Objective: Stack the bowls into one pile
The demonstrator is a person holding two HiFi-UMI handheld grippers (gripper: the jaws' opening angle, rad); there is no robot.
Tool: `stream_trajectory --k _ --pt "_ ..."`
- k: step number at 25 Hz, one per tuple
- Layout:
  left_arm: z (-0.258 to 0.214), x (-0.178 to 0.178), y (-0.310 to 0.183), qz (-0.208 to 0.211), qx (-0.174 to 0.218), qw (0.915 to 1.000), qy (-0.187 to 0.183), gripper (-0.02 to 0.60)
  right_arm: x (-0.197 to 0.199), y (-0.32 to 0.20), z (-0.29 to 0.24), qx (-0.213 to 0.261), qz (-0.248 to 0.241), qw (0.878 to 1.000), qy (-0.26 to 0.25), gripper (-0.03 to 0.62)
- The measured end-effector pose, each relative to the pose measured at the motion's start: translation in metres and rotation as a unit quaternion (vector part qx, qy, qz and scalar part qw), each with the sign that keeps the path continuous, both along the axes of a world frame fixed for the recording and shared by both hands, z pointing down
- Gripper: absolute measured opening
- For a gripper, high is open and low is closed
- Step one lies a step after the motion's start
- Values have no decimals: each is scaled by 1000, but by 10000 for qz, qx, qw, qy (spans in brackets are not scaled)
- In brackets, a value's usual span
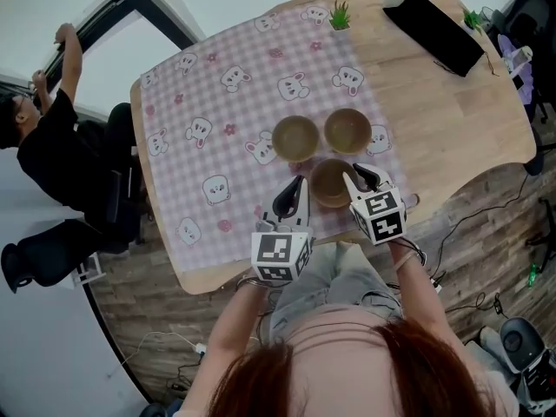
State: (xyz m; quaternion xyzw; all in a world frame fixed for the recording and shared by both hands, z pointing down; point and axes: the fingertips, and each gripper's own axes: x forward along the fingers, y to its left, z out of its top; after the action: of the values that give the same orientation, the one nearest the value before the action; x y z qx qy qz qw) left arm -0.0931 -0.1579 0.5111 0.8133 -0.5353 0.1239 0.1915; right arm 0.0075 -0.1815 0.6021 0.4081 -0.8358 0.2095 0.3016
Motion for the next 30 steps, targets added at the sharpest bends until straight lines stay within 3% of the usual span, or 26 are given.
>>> stream_trajectory --k 12,22,30 --pt "6 -10 -14 -83 -133 9998 79 15 2 -3 12 -176 59 9996 198 27" --pt "4 -14 -25 -217 -93 9997 87 15 -2 -8 3 -436 167 9977 -490 12" --pt "-5 -20 -20 -407 -35 9991 77 15 -1 -6 -15 -310 101 9979 -556 12"
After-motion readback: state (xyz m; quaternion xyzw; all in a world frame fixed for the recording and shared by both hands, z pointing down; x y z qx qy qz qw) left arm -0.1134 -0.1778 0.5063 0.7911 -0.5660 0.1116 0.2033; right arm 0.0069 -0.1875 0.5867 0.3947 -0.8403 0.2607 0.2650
